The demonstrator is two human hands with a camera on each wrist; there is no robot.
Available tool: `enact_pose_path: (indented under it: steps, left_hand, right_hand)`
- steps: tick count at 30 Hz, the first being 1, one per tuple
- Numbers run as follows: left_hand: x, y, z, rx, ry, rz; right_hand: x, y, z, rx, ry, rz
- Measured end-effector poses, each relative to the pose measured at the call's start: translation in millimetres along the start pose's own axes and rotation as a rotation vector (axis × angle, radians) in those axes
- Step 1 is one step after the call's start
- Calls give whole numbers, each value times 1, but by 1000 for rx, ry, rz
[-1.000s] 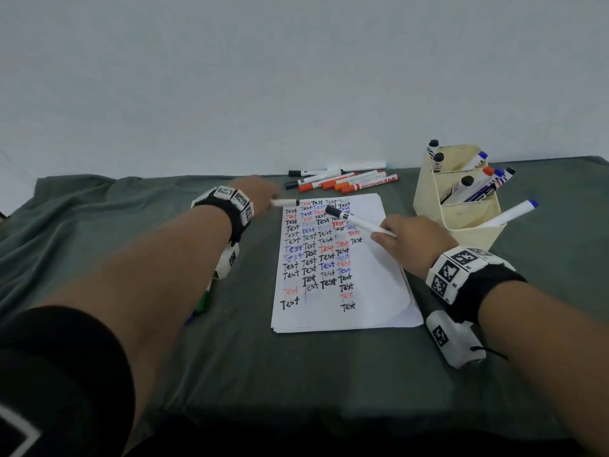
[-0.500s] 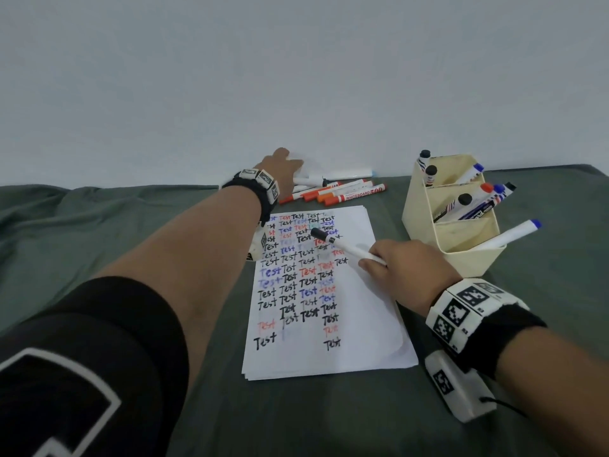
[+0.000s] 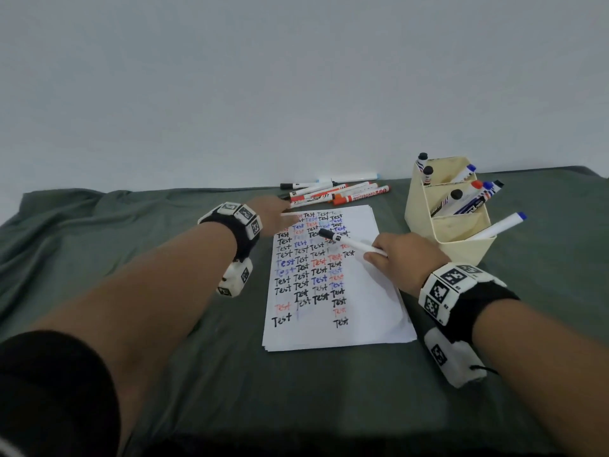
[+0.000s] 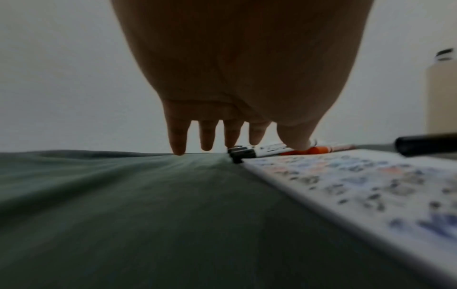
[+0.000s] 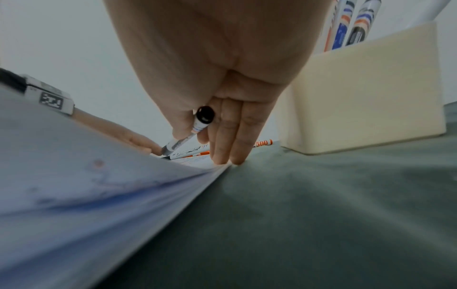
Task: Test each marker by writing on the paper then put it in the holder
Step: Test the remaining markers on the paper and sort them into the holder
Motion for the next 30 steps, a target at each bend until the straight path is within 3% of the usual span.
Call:
enact_pose_path:
  steps: [7, 12, 15, 20, 23, 26, 30]
  left_hand:
    - [43, -32, -27, -83, 11, -231]
    - [33, -37, -13, -93, -36, -234]
    - [15, -42, 9, -33, -127, -153]
    - [-38, -67, 60, 253, -248, 143]
    - [-50, -82, 80, 345, -298, 174]
    - [-59, -94, 91, 352, -279, 227]
    - [-57, -103, 95, 324, -202, 168]
  right_hand:
    - [3, -15, -6, -14, 57, -42]
    - [-4, -20, -9, -23, 85, -12]
    - [-11, -21, -11, -40, 86, 19]
    - [-28, -17, -14, -56, 118, 59]
    - [-39, -15, -17, -65, 153, 102]
    - [-45, -15, -25, -100, 161, 127]
    - [-51, -15, -41, -154, 205, 142]
Point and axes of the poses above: each hand's wrist, its own y-axis towards the middle knuckle, its own x-axis out of the palm, z = x × y, the point moved 9 cm from there along y, towards the middle knuckle, and after that the axes turned 6 degrees about y, right-handed, at the moved point
